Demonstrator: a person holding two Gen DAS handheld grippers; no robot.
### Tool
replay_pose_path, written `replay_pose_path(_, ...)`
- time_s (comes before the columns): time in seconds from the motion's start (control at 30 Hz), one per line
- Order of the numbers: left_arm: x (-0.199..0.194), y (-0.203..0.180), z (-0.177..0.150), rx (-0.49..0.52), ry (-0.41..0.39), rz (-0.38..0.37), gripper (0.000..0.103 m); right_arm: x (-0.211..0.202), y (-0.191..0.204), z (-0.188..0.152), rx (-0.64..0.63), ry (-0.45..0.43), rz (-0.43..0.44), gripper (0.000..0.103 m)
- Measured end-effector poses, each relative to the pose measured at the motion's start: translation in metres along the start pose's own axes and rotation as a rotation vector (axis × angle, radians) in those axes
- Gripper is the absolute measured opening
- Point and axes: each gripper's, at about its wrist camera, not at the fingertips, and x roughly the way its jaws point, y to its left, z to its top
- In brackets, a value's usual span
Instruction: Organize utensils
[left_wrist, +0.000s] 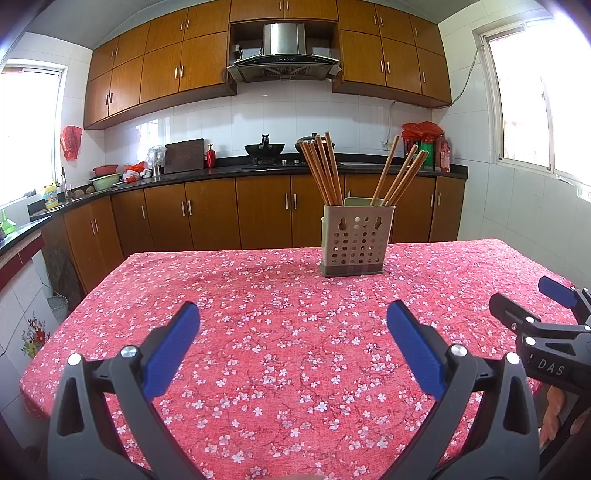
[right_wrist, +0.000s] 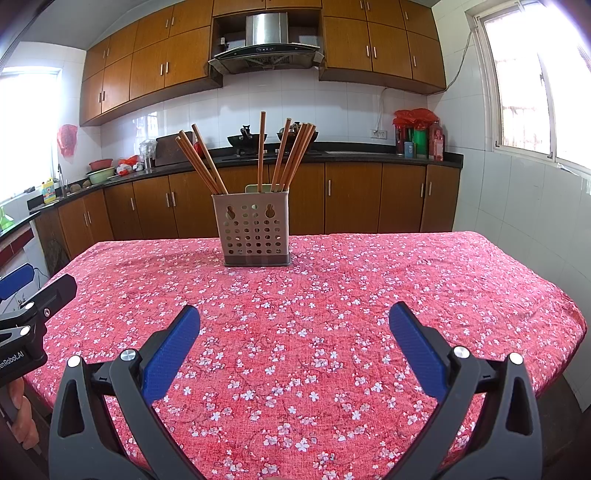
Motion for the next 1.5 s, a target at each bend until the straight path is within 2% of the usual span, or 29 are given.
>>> replay_pose_path(1.5,0.0061,0.0029,-0.0037,-0.01,0.018,-0.003,0.099,-0.0015,0.0018,-0.004,0.007,0.007,-0.004,0.101)
